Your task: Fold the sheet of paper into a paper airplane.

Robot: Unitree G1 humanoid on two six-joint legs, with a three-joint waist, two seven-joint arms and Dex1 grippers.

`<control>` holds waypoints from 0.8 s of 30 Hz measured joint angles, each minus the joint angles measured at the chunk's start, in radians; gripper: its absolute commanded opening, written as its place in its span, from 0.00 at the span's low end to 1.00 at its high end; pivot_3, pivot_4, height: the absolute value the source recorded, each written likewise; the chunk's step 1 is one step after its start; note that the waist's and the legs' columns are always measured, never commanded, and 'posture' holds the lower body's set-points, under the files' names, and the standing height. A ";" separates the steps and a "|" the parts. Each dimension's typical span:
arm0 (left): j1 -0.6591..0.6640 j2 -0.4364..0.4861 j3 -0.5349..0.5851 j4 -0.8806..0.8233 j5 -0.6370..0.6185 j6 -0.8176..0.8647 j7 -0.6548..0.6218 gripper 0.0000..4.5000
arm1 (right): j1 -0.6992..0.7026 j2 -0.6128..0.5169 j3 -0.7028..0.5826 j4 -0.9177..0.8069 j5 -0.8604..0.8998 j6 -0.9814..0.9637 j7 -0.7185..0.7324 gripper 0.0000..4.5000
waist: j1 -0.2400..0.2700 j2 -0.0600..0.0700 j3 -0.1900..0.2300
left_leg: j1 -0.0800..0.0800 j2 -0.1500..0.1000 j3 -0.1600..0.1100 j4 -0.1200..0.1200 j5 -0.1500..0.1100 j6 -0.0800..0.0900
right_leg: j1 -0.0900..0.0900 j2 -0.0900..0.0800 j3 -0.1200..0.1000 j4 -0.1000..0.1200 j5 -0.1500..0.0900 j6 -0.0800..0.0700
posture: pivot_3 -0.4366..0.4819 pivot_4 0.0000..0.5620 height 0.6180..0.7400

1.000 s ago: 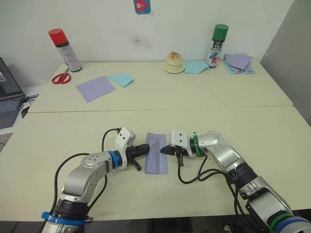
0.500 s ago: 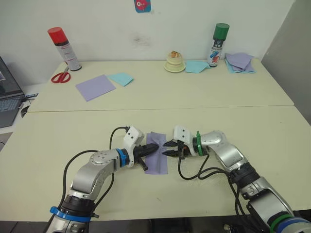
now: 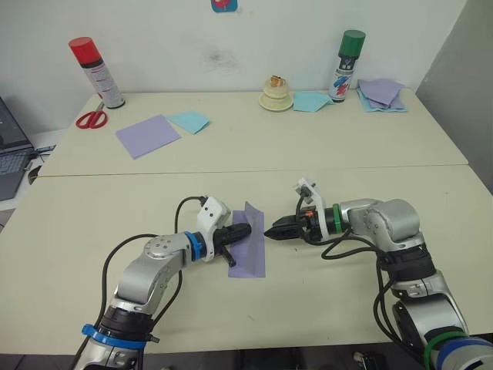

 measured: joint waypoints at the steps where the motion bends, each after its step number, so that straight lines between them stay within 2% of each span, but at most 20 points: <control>1: 0.000 0.000 -0.002 -0.001 0.000 0.000 0.000 0.00 | -0.005 0.022 -0.020 0.000 0.015 0.048 -0.025 0.67 | 0.000 0.000 0.000 | 0.000 0.000 0.000 0.000 0.000 0.000 | 0.000 0.000 0.000 0.000 0.000 0.000 | 0.48 0.27 1.00; 8: -0.008 -0.009 -0.012 -0.011 -0.001 0.001 0.002 0.00 | -0.011 0.082 -0.077 0.000 0.059 0.174 -0.141 0.67 | 0.000 0.000 0.000 | 0.000 -0.001 0.001 0.000 0.000 0.000 | 0.000 -0.001 0.000 0.001 0.000 0.000 | 0.48 0.27 1.00; 16: -0.012 -0.019 -0.018 -0.046 -0.003 0.008 0.001 0.00 | -0.029 0.114 -0.122 0.005 0.086 0.203 -0.226 0.67 | -0.001 0.000 0.000 | 0.000 -0.001 0.001 0.001 0.000 0.000 | 0.000 0.000 -0.001 0.002 0.000 0.000 | 0.48 0.27 1.00; 20: -0.012 -0.021 -0.018 -0.046 -0.003 0.017 0.001 0.00 | -0.049 0.091 -0.119 0.005 0.092 0.188 -0.241 0.67 | -0.002 0.000 0.000 | 0.000 -0.001 0.001 0.001 0.000 0.000 | 0.000 0.000 -0.001 0.002 0.000 0.000 | 0.48 0.27 1.00; 24: -0.012 -0.021 -0.018 -0.046 -0.003 0.017 0.001 0.00 | -0.049 -0.008 -0.027 0.003 0.085 0.082 -0.218 0.67 | -0.003 0.000 0.000 | 0.000 -0.001 0.002 0.001 0.000 0.000 | 0.000 0.000 -0.002 0.002 0.000 0.000 | 0.48 0.27 1.00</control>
